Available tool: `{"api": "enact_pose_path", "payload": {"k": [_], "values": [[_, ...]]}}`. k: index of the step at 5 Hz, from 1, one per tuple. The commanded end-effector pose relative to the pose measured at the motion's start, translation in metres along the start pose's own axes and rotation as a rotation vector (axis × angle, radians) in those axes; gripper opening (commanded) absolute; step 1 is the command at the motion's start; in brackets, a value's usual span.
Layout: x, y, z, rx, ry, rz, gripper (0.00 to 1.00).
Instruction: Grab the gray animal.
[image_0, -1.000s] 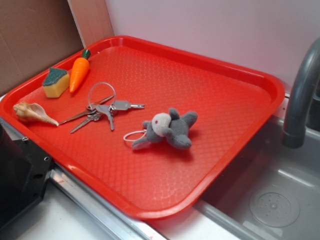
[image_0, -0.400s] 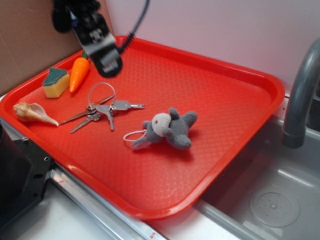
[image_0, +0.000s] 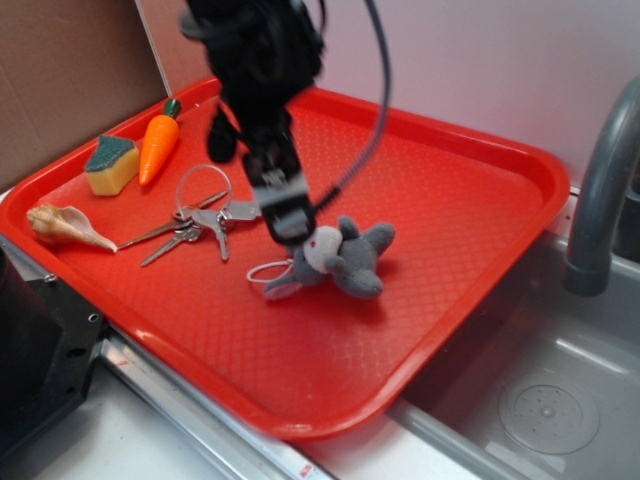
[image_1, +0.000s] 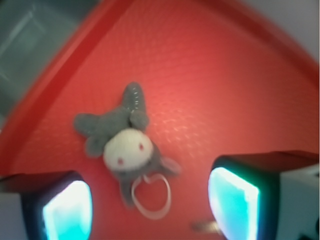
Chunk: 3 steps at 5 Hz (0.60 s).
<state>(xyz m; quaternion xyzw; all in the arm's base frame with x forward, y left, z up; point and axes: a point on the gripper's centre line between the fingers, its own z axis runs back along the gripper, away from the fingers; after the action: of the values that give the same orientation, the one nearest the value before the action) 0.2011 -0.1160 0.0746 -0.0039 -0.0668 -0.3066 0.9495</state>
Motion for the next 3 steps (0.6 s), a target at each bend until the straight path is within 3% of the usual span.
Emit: {"api": "enact_pose_path", "payload": {"k": [1, 2, 3], "values": [[0.012, -0.008, -0.045, -0.061, 0.01, -0.077, 1.0], [0.006, -0.013, -0.048, -0.103, -0.02, -0.021, 0.0], [0.0, -0.009, -0.046, -0.075, -0.014, 0.055, 0.0]]}}
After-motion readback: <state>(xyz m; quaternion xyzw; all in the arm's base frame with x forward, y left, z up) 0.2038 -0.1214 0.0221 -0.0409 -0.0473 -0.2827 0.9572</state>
